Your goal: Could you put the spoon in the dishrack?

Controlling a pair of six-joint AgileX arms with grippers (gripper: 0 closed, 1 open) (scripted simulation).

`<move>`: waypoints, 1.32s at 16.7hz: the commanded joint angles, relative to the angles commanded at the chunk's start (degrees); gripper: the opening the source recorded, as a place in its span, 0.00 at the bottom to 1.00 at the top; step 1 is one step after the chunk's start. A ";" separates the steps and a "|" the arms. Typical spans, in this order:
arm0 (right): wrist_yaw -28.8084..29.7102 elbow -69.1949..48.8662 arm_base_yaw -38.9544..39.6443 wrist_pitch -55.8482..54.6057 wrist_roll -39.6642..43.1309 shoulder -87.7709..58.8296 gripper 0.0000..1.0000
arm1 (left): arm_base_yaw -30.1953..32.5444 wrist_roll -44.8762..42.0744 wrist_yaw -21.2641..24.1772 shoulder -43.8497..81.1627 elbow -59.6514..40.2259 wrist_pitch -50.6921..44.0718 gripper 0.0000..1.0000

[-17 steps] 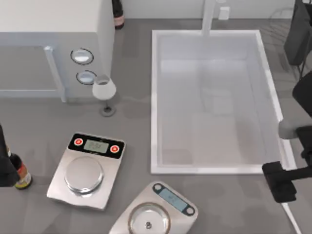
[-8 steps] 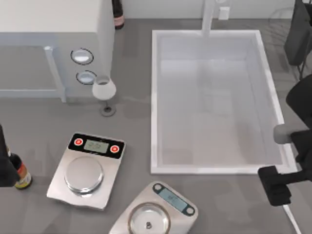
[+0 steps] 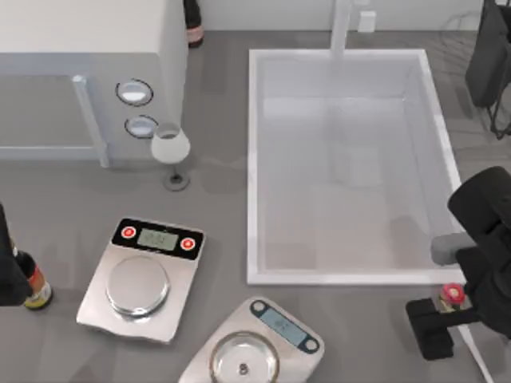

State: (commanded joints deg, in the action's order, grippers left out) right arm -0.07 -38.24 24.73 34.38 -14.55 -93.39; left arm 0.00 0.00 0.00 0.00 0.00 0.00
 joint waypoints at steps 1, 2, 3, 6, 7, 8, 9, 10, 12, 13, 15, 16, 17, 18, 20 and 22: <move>0.00 0.49 0.02 -0.84 -0.03 -0.48 1.00 | 0.00 0.00 0.00 0.00 0.00 0.00 1.00; 0.00 0.62 0.03 -1.07 -0.04 -0.60 1.00 | 0.00 0.00 0.00 0.00 0.00 0.00 1.00; 0.00 0.62 0.03 -1.07 -0.04 -0.60 1.00 | 0.00 0.00 0.00 0.00 0.00 0.00 1.00; 0.00 0.62 0.03 -1.07 -0.04 -0.60 0.92 | 0.00 0.00 0.00 0.00 0.00 0.00 1.00; 0.00 0.62 0.03 -1.07 -0.04 -0.60 0.85 | 0.00 0.00 0.00 0.00 0.00 0.00 1.00; 0.00 0.62 0.03 -1.07 -0.04 -0.60 0.77 | 0.00 0.00 0.00 0.00 0.00 0.00 1.00; 0.00 0.62 0.03 -1.07 -0.04 -0.60 0.70 | 0.00 0.00 0.00 0.00 0.00 0.00 1.00; 0.00 0.62 0.03 -1.07 -0.04 -0.60 0.62 | 0.00 0.00 0.00 0.00 0.00 0.00 1.00; 0.00 0.62 0.03 -1.07 -0.04 -0.60 0.47 | 0.00 0.00 0.00 0.00 0.00 0.00 1.00; 0.00 0.62 0.03 -1.07 -0.04 -0.60 0.40 | 0.00 0.00 0.00 0.00 0.00 0.00 1.00; 0.00 0.62 0.03 -1.07 -0.04 -0.60 0.25 | 0.00 0.00 0.00 0.00 0.00 0.00 1.00; 0.00 0.62 0.03 -1.07 -0.04 -0.60 0.17 | 0.00 0.00 0.00 0.00 0.00 0.00 1.00; 0.00 0.62 0.03 -1.07 -0.04 -0.60 0.10 | 0.00 0.00 0.00 0.00 0.00 0.00 1.00; 0.00 0.62 0.03 -1.07 -0.04 -0.60 0.02 | 0.00 0.00 0.00 0.00 0.00 0.00 1.00; 0.00 0.62 0.03 -1.07 -0.04 -0.60 0.00 | 0.00 0.00 0.00 0.00 0.00 0.00 1.00; 0.00 0.62 0.03 -1.07 -0.04 -0.60 0.00 | 0.00 0.00 0.00 0.00 0.00 0.00 1.00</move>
State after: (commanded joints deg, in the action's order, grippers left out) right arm -0.07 -37.62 24.76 33.32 -14.58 -93.99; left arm 0.00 0.00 0.00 0.00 0.00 0.00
